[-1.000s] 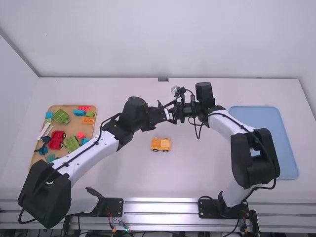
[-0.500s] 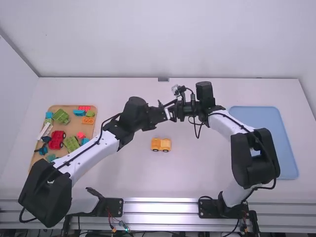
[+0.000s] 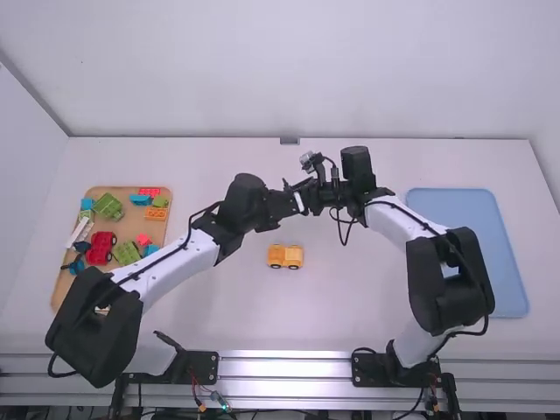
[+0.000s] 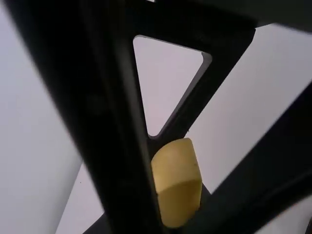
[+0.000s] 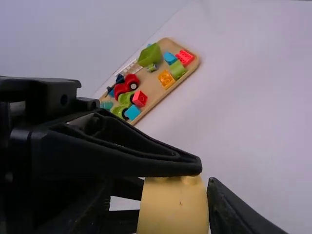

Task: Assemble lego blocks to make yellow taxi

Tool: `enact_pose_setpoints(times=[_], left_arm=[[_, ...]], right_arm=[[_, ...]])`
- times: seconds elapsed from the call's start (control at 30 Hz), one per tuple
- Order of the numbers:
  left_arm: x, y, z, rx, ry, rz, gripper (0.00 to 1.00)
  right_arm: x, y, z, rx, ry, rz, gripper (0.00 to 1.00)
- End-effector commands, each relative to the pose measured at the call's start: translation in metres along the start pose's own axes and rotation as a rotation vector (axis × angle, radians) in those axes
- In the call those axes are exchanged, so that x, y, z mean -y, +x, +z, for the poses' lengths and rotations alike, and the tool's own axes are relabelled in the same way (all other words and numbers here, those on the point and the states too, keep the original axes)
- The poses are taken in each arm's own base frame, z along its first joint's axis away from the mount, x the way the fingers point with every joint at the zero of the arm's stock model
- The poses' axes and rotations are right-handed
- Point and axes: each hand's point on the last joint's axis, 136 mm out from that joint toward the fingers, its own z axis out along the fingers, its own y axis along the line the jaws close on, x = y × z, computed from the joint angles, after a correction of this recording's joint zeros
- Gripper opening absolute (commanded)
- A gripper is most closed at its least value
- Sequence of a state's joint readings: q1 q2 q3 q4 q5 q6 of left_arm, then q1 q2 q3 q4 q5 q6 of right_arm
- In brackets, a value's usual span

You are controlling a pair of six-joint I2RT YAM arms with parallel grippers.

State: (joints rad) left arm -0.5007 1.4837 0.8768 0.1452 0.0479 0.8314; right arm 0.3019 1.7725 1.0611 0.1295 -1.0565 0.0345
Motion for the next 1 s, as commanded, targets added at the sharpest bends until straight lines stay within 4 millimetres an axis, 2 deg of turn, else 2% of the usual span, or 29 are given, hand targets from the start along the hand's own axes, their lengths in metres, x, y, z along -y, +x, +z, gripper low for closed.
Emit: enact_pose_setpoints(times=[0.0,0.07,0.3,0.4,0.43,0.67,0.73,0.83,0.9,0.93,0.97], left_arm=[[-0.002,-0.007,0.002,0.018,-0.014,-0.009,0.02],[-0.002,-0.007,0.002,0.018,-0.013,-0.009,0.02],[-0.001,-0.006,0.002,0.015,-0.011,-0.006,0.02],[0.001,-0.009,0.002,0.032,0.004,-0.005,0.01],[0.003,-0.012,0.001,0.048,0.013,-0.005,0.02],[0.001,-0.016,0.001,0.066,0.01,-0.005,0.02],[0.002,-0.016,0.001,0.067,0.013,-0.004,0.02],[0.002,-0.016,0.001,0.067,0.012,-0.004,0.02],[0.002,-0.016,0.001,0.067,0.012,-0.004,0.12],[0.002,-0.016,0.001,0.067,0.012,-0.004,0.23],[0.002,-0.016,0.001,0.066,0.013,-0.005,0.38]], right_arm=[[-0.008,-0.003,0.006,-0.01,-0.029,-0.012,0.5],[-0.006,-0.002,0.006,-0.013,-0.019,-0.007,0.44],[0.005,-0.001,0.002,-0.012,0.029,0.01,0.45],[0.005,-0.001,0.002,-0.013,0.028,0.013,0.41],[0.005,0.0,0.002,-0.014,0.028,0.014,0.35],[-0.004,0.0,0.003,-0.017,-0.021,0.005,0.21],[-0.004,0.0,0.002,-0.016,-0.023,0.006,0.19],[-0.002,-0.001,0.0,-0.012,-0.018,0.009,0.11],[-0.002,-0.001,0.0,-0.012,-0.018,0.008,0.1],[-0.003,0.0,0.001,-0.013,-0.02,0.007,0.07],[-0.003,0.0,0.001,-0.014,-0.021,0.007,0.07]])
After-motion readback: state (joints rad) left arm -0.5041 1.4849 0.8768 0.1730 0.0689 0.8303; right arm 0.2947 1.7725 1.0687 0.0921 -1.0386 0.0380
